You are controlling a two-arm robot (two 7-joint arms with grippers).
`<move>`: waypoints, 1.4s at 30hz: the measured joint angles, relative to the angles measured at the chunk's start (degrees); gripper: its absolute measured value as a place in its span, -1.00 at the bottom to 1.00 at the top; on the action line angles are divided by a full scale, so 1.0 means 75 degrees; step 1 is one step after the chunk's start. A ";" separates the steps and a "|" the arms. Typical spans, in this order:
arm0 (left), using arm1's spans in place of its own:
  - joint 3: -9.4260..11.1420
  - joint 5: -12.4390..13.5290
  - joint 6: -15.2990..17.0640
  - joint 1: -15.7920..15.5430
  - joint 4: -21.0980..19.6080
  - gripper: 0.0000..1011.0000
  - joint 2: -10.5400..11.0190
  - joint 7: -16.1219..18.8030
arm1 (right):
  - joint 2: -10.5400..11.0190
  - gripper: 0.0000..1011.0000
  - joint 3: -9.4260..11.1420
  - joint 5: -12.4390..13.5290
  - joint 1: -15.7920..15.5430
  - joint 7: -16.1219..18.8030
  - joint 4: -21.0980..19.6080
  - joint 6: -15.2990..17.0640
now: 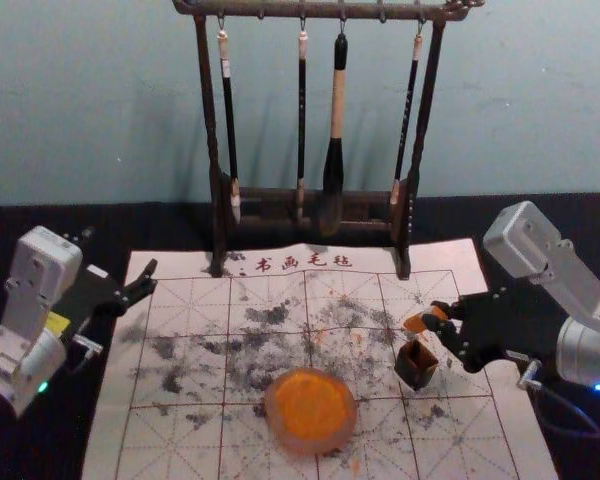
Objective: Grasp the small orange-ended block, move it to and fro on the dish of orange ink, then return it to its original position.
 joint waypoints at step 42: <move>0.0000 0.0000 0.0000 0.0000 0.0000 0.98 0.0000 0.0000 | 0.0001 -0.82 0.0284 0.0017 -0.0510 0.0075 -0.0317 0.0667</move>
